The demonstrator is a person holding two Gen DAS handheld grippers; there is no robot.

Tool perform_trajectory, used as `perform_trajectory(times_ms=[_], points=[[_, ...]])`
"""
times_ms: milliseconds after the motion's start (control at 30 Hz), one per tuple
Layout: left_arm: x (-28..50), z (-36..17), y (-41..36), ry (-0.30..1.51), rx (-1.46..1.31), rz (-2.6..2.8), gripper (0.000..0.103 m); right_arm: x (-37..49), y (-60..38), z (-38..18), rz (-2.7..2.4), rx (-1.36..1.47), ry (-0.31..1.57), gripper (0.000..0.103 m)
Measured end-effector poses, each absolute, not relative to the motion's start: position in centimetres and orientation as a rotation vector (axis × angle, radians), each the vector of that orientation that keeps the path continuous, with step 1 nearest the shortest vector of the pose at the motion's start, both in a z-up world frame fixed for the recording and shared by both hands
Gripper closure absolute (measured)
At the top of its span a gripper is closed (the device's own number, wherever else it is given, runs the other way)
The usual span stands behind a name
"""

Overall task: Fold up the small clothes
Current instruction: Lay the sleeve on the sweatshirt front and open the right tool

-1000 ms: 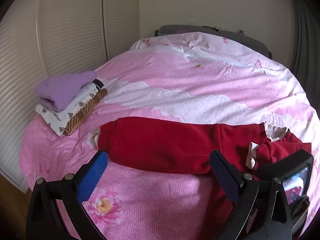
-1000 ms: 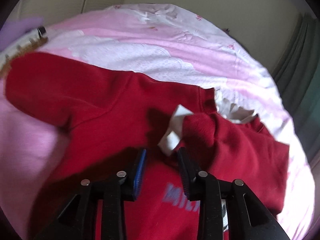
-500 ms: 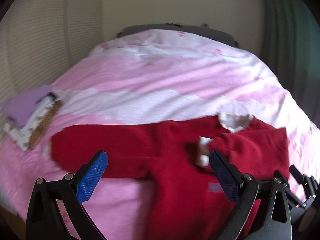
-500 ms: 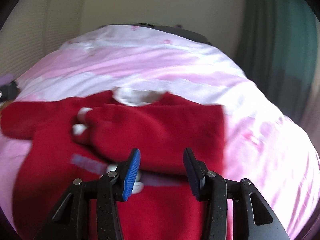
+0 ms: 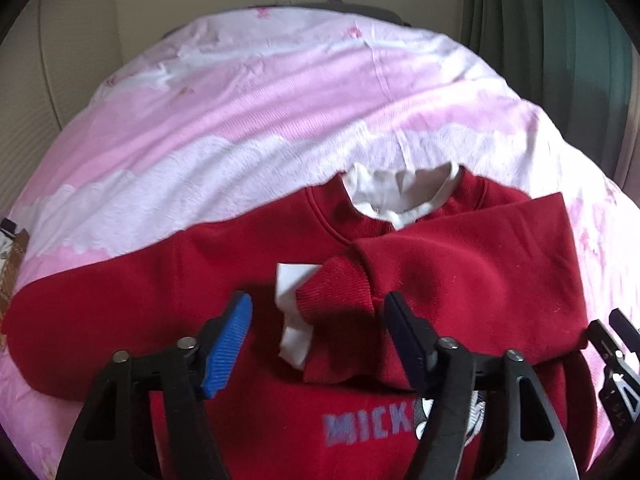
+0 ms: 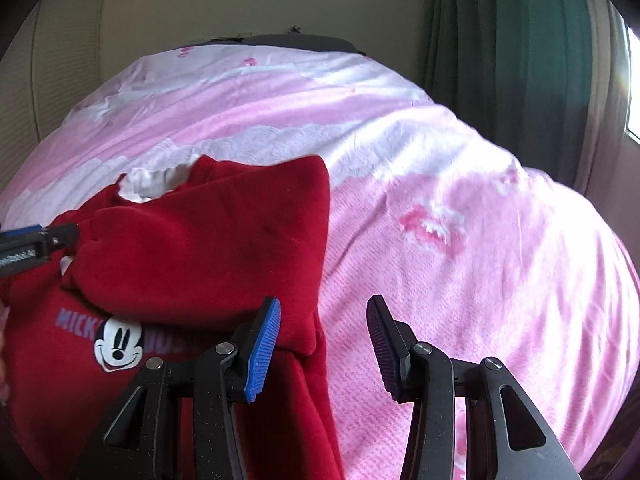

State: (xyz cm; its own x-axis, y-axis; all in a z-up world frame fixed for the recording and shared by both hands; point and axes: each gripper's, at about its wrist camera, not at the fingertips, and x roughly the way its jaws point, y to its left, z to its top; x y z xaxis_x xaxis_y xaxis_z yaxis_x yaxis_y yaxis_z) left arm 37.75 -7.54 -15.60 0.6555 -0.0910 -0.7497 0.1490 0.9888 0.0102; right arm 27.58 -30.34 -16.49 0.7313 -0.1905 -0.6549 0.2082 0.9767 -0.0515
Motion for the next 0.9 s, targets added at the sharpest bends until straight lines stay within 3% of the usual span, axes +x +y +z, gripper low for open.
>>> perform_trajectory(times_ms=[233,467,533,900], points=[[38.7,-18.3,-7.7,0.902,0.104,-0.092,0.042,27.9,-30.9,-17.4,-0.22,0.027,0.716,0.048],[38.3,-19.0,-7.1,0.913,0.106,-0.069,0.033,28.6,-31.7,-18.8,-0.278,-0.006,0.774,0.043],[38.3,-19.1,-6.8,0.911,0.101,-0.065,0.029,28.9,-32.3,-19.9,-0.311,-0.015,0.807,0.043],[36.3,-17.9,-7.4,0.851,0.145,-0.068,0.03,28.0,-31.9,-17.3,-0.233,0.035,0.716,0.043]])
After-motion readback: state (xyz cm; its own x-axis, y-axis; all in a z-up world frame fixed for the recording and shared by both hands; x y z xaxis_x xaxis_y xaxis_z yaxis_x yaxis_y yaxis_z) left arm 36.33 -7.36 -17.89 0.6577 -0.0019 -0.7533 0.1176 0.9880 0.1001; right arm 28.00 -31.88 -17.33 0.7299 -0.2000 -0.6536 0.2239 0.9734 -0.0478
